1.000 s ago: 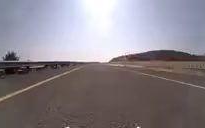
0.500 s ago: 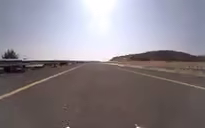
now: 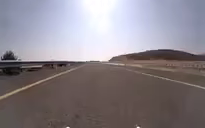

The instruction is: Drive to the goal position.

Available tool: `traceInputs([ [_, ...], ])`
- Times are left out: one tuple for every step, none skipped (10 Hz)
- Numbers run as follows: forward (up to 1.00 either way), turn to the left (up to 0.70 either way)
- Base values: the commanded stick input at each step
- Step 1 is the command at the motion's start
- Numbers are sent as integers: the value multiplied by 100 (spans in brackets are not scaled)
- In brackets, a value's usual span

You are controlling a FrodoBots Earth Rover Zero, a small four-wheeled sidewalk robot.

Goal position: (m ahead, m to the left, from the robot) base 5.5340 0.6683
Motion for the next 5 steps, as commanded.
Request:
traceInputs([
  [70, 0],
  [70, 0],
  [70, 0],
  [70, 0],
  [70, 0],
])
